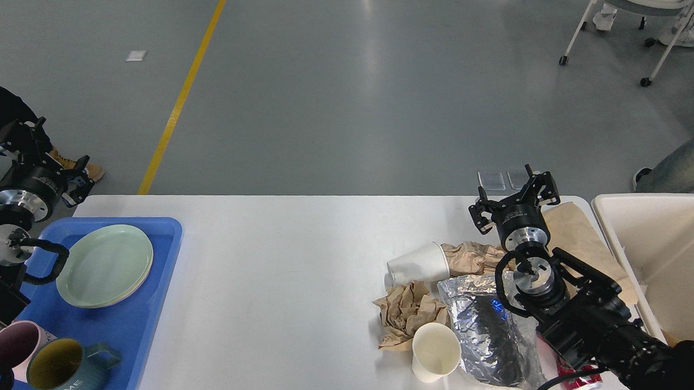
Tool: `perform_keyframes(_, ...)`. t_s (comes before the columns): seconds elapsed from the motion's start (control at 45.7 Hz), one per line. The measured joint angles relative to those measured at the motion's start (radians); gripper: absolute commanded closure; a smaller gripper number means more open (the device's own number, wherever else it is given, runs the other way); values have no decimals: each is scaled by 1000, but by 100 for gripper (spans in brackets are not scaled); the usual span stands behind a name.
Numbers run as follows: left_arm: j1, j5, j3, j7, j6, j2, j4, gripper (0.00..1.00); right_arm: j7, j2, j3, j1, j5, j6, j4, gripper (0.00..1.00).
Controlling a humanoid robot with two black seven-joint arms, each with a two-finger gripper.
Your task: Tidy desktop
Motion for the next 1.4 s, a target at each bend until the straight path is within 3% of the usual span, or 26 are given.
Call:
perform_keyframes(0.701,-43,0,-2,-1,0,12,0,4,0,0,0,0,0,0,0,0)
perform_keyframes(0.985,-35,2,-5,-9,-10,-53,-2,4,0,0,0,0,0,0,0,0)
perform_keyframes(1.095,-21,2,4,-64,-10,-79,-2,4,0,0,0,0,0,0,0,0)
perform_keyframes(1.292,29,12,14,-257,-1,-122,0,4,0,0,0,0,0,0,0,0)
perform_keyframes(1.401,41,15,15,-328,9,-132,0,4,0,0,0,0,0,0,0,0)
